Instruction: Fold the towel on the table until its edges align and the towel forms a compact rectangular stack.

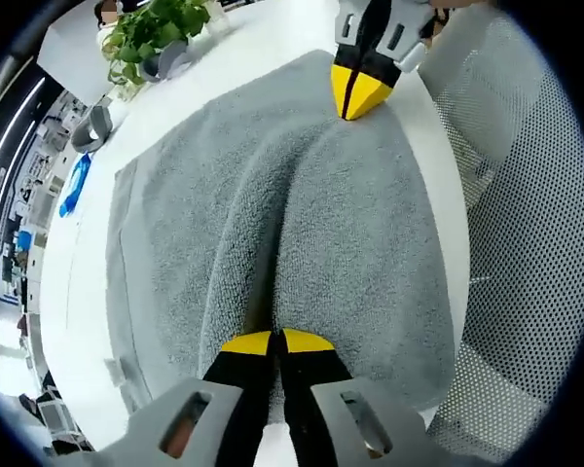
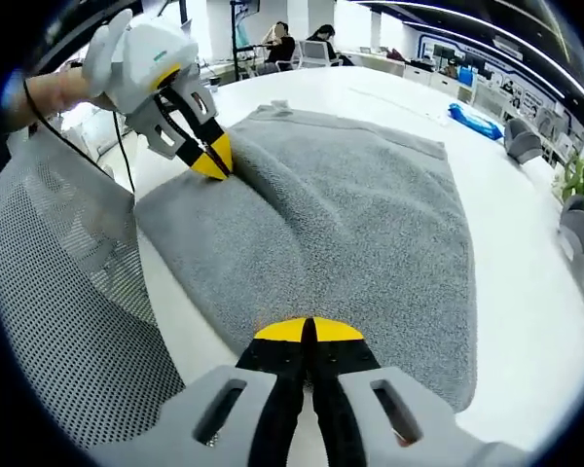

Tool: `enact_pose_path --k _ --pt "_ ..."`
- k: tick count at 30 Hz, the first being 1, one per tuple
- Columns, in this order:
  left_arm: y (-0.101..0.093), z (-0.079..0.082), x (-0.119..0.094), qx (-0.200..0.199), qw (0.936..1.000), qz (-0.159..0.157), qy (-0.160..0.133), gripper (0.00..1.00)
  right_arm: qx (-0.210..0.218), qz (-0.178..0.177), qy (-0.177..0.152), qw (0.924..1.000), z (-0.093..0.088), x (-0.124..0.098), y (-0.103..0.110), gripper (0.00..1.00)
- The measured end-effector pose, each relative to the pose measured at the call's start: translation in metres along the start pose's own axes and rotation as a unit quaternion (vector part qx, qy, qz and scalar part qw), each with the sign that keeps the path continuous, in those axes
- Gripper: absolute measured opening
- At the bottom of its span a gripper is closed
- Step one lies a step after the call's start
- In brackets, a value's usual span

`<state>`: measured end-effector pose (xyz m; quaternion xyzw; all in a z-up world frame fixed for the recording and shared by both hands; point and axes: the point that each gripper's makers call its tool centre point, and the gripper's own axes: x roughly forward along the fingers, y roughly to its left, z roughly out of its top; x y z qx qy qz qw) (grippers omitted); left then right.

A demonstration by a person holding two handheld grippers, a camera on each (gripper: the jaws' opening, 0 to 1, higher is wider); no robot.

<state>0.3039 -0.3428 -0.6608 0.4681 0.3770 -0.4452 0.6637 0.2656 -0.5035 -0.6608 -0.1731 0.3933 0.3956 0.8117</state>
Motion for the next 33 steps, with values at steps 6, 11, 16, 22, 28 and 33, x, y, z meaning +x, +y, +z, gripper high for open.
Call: enact_pose_path --k 6,11,16,22,28,33 --pt "0.007 -0.005 0.002 0.007 0.9999 0.006 0.013 0.02 -0.008 0.02 -0.007 0.9997 0.003 0.003 0.01 0.0" --pt "0.015 -0.01 0.002 0.004 0.9997 0.007 0.022 0.02 -0.011 0.04 -0.012 0.9991 0.005 0.005 0.018 0.0" --pt "0.019 -0.013 0.002 -0.003 0.9997 0.009 0.024 0.02 -0.033 0.058 -0.011 0.9977 0.007 0.007 0.027 0.0" --pt "0.026 -0.017 0.003 0.026 0.9989 0.018 0.035 0.02 -0.041 0.077 -0.013 0.9961 0.009 0.008 0.037 0.0" --pt "0.037 -0.022 0.005 0.014 0.999 0.02 0.036 0.02 -0.051 0.102 -0.016 0.9934 0.013 0.011 0.05 0.0" --pt "0.044 -0.026 0.005 0.012 0.9989 0.034 0.028 0.02 -0.07 0.115 -0.012 0.9908 0.016 0.013 0.06 0.0"
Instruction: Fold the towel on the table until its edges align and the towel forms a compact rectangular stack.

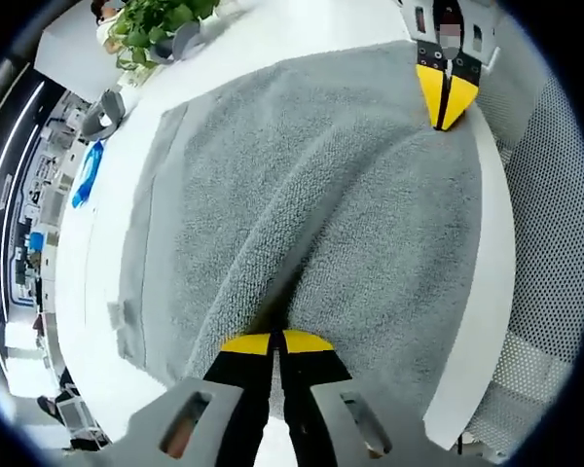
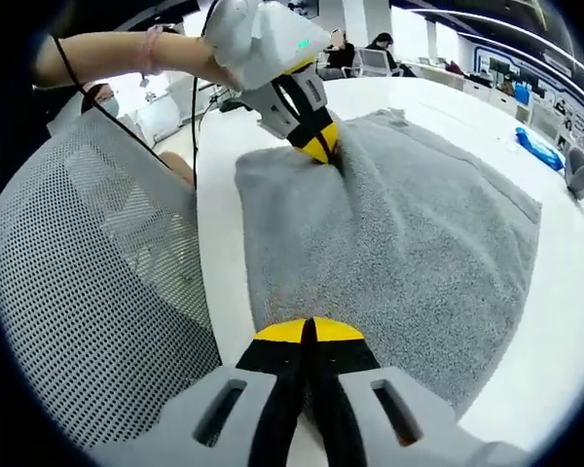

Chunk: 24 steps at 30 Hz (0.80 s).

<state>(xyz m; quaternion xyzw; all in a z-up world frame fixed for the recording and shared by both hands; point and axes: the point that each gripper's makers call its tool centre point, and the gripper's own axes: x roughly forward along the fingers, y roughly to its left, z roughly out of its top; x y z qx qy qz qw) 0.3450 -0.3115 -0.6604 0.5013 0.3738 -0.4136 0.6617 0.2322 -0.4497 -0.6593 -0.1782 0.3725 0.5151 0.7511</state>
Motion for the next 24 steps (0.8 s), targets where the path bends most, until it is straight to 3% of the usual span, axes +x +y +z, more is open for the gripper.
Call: enact_pose_path --k 3,7,11,15,18,19,24 --pt "0.0 0.0 0.0 -0.035 0.9993 0.0 -0.013 0.02 0.004 0.001 0.0 1.0 0.0 0.0 -0.001 0.0" --pt "0.0 0.0 0.0 -0.035 0.9993 0.007 -0.009 0.02 0.003 0.001 0.001 1.0 0.0 0.0 -0.001 0.0" --pt "0.001 -0.002 -0.002 -0.057 0.998 0.004 -0.025 0.02 0.007 0.006 -0.003 1.0 0.0 0.0 -0.001 0.0" --pt "-0.002 -0.007 -0.002 -0.041 0.9991 -0.001 -0.009 0.03 -0.002 0.022 -0.006 0.9997 0.002 0.003 0.008 0.0" --pt "-0.012 -0.017 -0.009 -0.103 0.9943 -0.019 0.019 0.03 -0.03 0.024 -0.004 0.9992 0.004 0.006 0.014 0.0" --pt "-0.016 -0.02 -0.013 -0.11 0.9931 -0.029 0.028 0.03 -0.032 0.026 -0.006 0.9992 0.006 0.007 0.016 0.0" --pt "-0.026 -0.03 -0.03 -0.118 0.9924 -0.023 0.023 0.03 -0.055 0.032 -0.007 0.998 0.008 0.01 0.021 0.0"
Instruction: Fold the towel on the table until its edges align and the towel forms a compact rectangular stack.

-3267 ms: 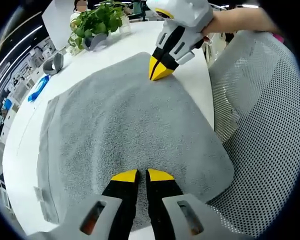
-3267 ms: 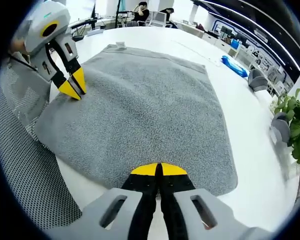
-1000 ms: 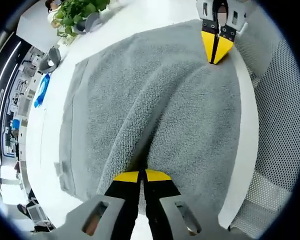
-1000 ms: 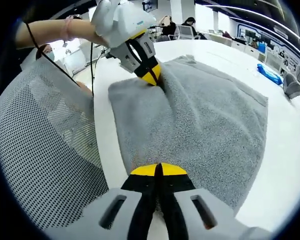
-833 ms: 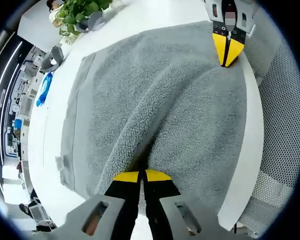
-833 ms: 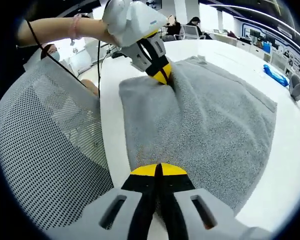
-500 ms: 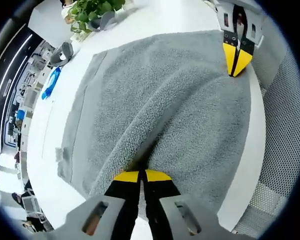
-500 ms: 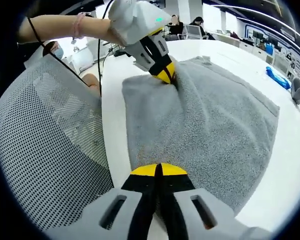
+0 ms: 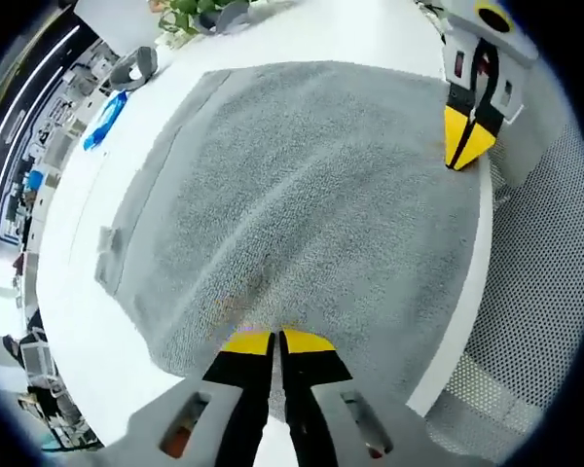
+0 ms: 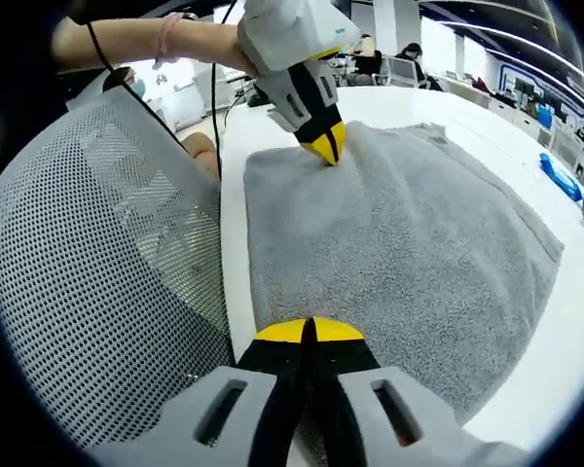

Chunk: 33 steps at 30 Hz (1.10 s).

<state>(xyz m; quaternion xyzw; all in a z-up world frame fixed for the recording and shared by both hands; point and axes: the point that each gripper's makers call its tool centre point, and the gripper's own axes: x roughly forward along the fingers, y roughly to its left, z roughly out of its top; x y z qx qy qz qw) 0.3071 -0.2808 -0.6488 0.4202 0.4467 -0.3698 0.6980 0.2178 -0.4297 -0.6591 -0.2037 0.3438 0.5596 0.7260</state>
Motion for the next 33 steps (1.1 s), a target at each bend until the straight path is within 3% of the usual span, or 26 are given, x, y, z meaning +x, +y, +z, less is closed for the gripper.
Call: enact_pose_path --k 7,11,12,15,16,17,18,19,20,21,22,26,29,33 --pt "-0.038 -0.021 -0.017 -0.011 0.998 -0.049 -0.038 0.03 -0.012 0.003 -0.001 0.9999 0.001 0.001 0.001 0.0" --pt "-0.056 -0.046 -0.013 -0.014 0.9975 -0.065 -0.025 0.02 -0.012 0.004 -0.002 0.9999 0.001 0.001 0.0 0.0" --pt "-0.057 -0.039 -0.015 -0.003 0.9962 -0.063 -0.06 0.02 -0.01 0.004 -0.002 0.9999 0.001 0.001 0.0 0.0" --pt "-0.058 -0.046 -0.018 -0.039 0.9947 -0.065 -0.069 0.02 -0.027 -0.002 0.006 0.9996 0.001 -0.001 -0.001 0.0" --pt "-0.057 -0.048 -0.02 -0.036 0.9953 -0.059 -0.067 0.02 -0.056 -0.013 0.014 0.9983 0.002 -0.002 -0.005 0.0" --pt "-0.034 -0.055 -0.027 -0.022 0.998 0.027 -0.053 0.01 -0.1 -0.029 0.021 0.9944 0.005 -0.008 -0.01 0.0" --pt "-0.017 -0.052 -0.038 0.04 0.9927 0.09 -0.07 0.01 -0.128 -0.047 0.019 0.9905 0.01 -0.015 -0.016 0.0" --pt "-0.017 -0.051 -0.046 0.063 0.9889 0.104 -0.085 0.01 -0.128 -0.072 0.011 0.9891 0.015 -0.023 -0.025 0.0" --pt "-0.023 -0.053 -0.049 0.045 0.9907 0.087 -0.094 0.01 -0.106 -0.086 0.0 0.9907 0.018 -0.034 -0.033 0.0" --pt "-0.034 -0.058 -0.053 -0.02 0.9928 0.045 -0.11 0.01 -0.08 -0.083 -0.011 0.9932 0.018 -0.04 -0.035 0.0" --pt "-0.037 -0.061 -0.055 -0.031 0.9923 0.034 -0.115 0.01 -0.06 -0.074 -0.016 0.9953 0.015 -0.049 -0.037 0.0" --pt "-0.051 -0.063 -0.059 0.036 0.988 0.017 -0.149 0.05 -0.072 -0.076 0.002 0.9945 -0.014 -0.077 -0.043 0.0" --pt "-0.059 -0.061 -0.057 0.014 0.9874 0.003 -0.157 0.09 -0.045 -0.056 0.018 0.9972 -0.036 -0.09 -0.032 0.03" --pt "-0.069 -0.06 -0.049 0.021 0.9869 -0.022 -0.158 0.14 -0.066 -0.052 0.04 0.9957 -0.052 -0.096 -0.021 0.08"
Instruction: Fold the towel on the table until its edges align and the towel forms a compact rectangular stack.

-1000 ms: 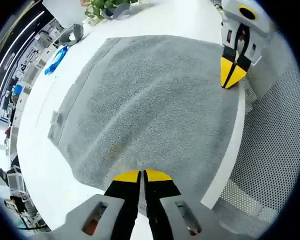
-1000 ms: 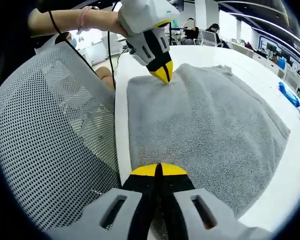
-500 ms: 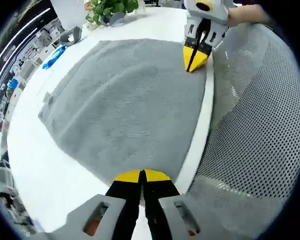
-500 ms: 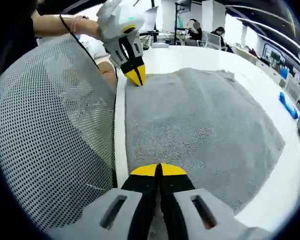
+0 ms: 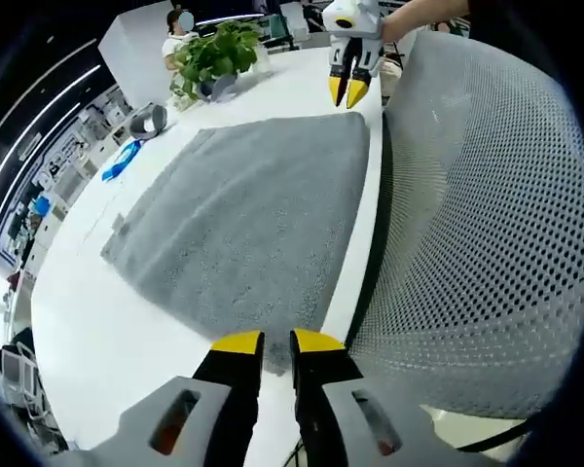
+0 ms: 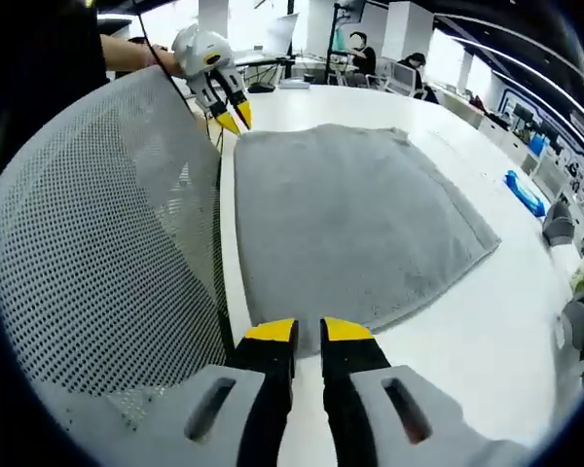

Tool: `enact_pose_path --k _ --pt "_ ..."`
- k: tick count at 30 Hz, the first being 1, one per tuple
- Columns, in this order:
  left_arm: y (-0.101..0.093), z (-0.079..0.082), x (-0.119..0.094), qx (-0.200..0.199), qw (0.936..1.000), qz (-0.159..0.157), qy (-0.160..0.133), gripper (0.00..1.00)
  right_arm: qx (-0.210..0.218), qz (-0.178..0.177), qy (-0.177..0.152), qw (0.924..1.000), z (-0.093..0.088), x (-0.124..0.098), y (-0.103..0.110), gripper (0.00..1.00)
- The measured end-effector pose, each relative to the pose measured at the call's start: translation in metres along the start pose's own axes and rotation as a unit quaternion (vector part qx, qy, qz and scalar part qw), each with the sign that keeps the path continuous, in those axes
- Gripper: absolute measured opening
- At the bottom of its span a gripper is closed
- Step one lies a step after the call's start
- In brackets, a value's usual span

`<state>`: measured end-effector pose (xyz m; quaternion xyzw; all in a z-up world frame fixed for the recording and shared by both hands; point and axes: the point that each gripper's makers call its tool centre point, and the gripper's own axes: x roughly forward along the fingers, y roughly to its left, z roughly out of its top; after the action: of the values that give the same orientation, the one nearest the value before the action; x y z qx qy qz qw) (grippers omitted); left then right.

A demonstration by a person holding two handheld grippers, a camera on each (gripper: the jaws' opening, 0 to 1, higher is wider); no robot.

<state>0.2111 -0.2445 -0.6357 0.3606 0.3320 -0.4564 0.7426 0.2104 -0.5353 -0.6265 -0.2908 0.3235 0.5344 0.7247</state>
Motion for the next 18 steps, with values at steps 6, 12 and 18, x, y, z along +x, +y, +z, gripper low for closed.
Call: enact_pose_path --k 6,12,18 --pt "-0.006 -0.013 0.007 0.032 0.9989 -0.022 0.028 0.14 -0.037 0.014 0.044 0.9982 -0.016 0.008 0.015 0.14" --pt "-0.004 -0.021 0.011 0.035 0.9981 -0.027 0.043 0.14 -0.062 0.021 0.069 0.9955 -0.021 0.017 0.014 0.13" --pt "0.0 -0.018 0.014 0.016 0.9984 -0.03 0.044 0.12 -0.063 0.024 0.088 0.9938 -0.025 0.024 0.014 0.09"
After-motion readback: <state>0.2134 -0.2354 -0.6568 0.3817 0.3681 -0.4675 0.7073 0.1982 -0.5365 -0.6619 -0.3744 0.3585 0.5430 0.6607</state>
